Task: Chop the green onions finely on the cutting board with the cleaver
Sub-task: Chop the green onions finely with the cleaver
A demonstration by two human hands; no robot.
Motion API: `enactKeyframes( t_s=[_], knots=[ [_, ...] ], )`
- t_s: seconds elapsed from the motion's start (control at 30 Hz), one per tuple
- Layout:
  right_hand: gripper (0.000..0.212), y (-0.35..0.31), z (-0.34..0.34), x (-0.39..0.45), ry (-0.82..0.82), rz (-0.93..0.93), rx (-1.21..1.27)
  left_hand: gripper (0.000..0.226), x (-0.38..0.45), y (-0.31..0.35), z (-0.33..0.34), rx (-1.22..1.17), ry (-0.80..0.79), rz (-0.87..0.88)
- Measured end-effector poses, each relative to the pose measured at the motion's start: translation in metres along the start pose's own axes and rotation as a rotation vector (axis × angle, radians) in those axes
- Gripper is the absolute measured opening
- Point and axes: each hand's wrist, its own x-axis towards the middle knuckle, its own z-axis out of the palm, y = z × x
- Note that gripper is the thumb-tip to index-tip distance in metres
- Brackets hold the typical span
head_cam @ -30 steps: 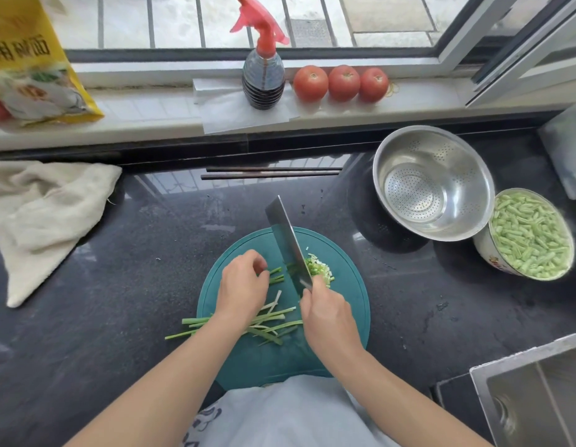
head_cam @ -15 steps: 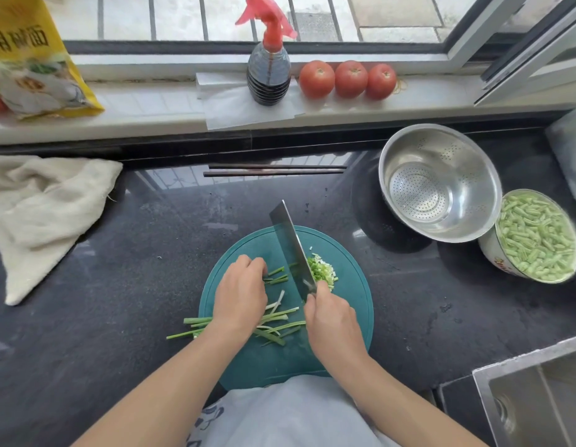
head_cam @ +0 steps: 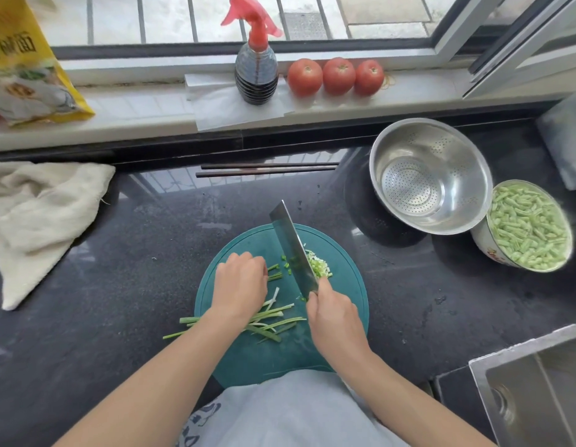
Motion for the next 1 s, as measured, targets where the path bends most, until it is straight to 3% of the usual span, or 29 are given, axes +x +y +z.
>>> enactKeyframes(
  t_s=[0.33, 0.53, 0.63, 1.0],
  knots=[
    [0.022, -0.011, 0.01, -0.002, -0.02, -0.018, -0.009, 0.024, -0.007, -0.009, 0.013, -0.121, 0.088, 0.043],
    [0.023, -0.014, 0.015, 0.0, -0.01, -0.005, -0.007, 0.004, -0.009, -0.006, 0.017, -0.085, 0.149, 0.06],
    [0.022, -0.015, 0.019, 0.0, -0.015, 0.004, -0.025, 0.007, -0.009, -0.005, 0.019, -0.089, 0.171, 0.055],
    [0.017, -0.033, 0.015, 0.043, 0.065, -0.066, -0.001, 0.01, -0.004, -0.002, 0.017, -0.103, 0.099, -0.014]
  ],
)
